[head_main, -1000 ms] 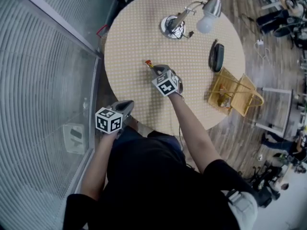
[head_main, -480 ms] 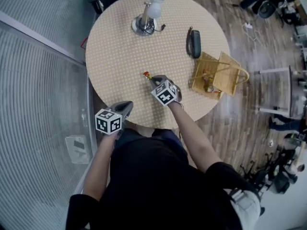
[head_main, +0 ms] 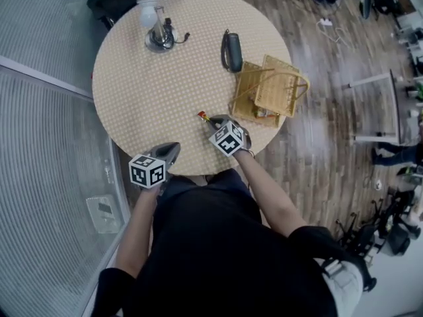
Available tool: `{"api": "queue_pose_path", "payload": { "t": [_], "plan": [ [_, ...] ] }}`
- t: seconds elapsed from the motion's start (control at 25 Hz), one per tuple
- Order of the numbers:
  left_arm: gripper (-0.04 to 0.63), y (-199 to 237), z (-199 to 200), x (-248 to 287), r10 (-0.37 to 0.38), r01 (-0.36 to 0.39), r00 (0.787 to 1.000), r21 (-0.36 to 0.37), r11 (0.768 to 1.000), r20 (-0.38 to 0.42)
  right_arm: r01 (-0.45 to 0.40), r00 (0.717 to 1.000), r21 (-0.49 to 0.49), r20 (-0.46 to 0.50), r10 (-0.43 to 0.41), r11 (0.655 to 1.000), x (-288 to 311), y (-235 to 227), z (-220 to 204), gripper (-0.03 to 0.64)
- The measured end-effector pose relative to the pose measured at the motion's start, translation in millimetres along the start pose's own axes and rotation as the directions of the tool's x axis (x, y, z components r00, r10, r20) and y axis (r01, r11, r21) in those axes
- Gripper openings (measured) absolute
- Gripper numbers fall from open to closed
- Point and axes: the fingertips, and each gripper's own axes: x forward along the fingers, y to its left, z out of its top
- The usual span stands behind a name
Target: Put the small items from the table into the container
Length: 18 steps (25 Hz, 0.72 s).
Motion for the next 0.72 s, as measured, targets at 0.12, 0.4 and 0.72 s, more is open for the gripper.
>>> {"api": "queue_pose_path", "payload": {
  "t": [0.12, 0.4, 0.72],
  "plan": [
    [0.003, -23, 1, 17, 0.009, -0.009, 1.0, 0.013, 1.0, 0.001, -0.011, 1.0, 0.018, 0.0, 0.011, 1.0, -16, -7, -29, 0.041],
    [0.003, -64, -1, 64, 0.011, -0.011, 1.0, 0.032, 0.999, -0.008, -0.02, 1.0, 0.018, 0.024, 0.02, 1.0, -37, -28, -73, 0.041],
    [0.003, -109, -9, 95, 0.007, -0.004, 0.999, 0.077, 0.997, -0.037, 0.023, 0.995, 0.099, 0.095, -0.032, 0.995, -77, -61, -101, 0.041]
  ]
}}
